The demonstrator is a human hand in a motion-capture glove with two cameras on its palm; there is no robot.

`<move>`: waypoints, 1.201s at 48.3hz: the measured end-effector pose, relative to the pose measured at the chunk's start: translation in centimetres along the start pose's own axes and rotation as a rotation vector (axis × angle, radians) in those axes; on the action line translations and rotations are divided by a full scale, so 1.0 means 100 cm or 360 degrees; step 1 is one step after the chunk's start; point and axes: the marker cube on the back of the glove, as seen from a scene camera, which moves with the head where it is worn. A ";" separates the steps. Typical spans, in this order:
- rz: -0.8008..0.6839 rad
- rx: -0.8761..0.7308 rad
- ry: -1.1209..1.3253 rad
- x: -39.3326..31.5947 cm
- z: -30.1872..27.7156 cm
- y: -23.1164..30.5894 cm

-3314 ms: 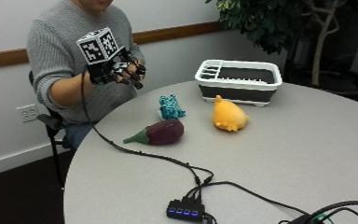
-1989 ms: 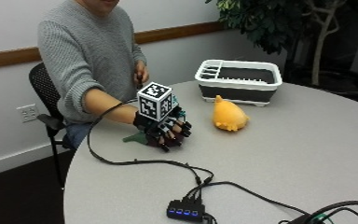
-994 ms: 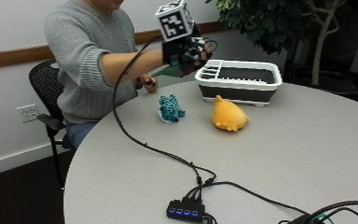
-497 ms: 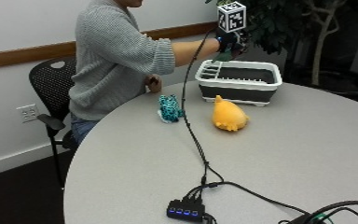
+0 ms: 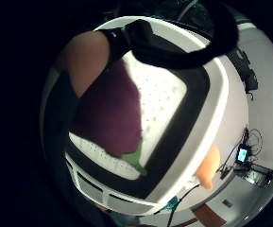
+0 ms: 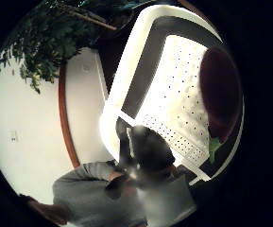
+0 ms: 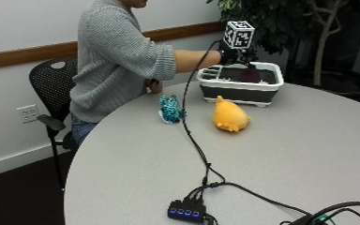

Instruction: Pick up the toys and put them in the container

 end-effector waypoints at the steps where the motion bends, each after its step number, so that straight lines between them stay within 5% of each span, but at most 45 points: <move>1: 0.0003 0.0003 0.0003 0.001 -0.001 0.002; 14: 0.0102 0.0088 0.0095 0.055 -0.046 0.069; 22: 0.0578 0.0154 0.0399 0.169 -0.101 0.148; 32: 0.0690 0.0217 0.0221 0.222 -0.122 0.183; 58: 0.0820 -0.0209 0.0164 0.252 0.042 0.140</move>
